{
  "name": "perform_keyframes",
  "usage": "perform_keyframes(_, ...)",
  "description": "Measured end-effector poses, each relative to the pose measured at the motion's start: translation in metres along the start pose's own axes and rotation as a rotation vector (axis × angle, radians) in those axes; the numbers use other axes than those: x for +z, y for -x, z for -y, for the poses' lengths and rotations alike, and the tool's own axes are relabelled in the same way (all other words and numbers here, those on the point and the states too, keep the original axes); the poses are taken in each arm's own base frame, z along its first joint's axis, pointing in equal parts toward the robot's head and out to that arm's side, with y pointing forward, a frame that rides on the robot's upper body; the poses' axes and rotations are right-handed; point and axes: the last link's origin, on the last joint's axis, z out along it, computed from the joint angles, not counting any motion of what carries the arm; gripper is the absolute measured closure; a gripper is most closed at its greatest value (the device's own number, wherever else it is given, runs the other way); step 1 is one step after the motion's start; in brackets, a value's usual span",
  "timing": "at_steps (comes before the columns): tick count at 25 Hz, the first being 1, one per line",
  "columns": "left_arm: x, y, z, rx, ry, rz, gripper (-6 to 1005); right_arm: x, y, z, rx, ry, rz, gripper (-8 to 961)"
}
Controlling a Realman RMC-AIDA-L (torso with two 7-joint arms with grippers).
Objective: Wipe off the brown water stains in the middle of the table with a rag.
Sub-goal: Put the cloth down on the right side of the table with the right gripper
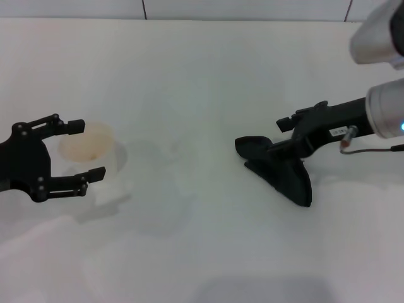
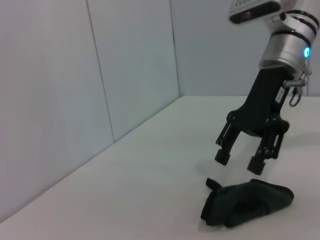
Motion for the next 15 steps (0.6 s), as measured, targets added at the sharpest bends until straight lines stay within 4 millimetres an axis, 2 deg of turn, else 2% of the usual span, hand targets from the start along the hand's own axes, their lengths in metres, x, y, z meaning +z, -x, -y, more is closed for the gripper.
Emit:
perform_keyframes(1,0.000,0.000,0.000,0.001,0.000,-0.001,119,-0.002,-0.001,0.000,-0.010,0.007,0.008,203)
perform_keyframes(7,-0.002,-0.003,0.002,0.007,-0.009,-0.016,119,-0.012,-0.016,-0.007,-0.097,0.073,0.084,206)
perform_keyframes(15,0.000,-0.002,-0.001,0.003,-0.001,-0.025,119,-0.009,-0.033,-0.013,-0.179,0.141,0.156,210)
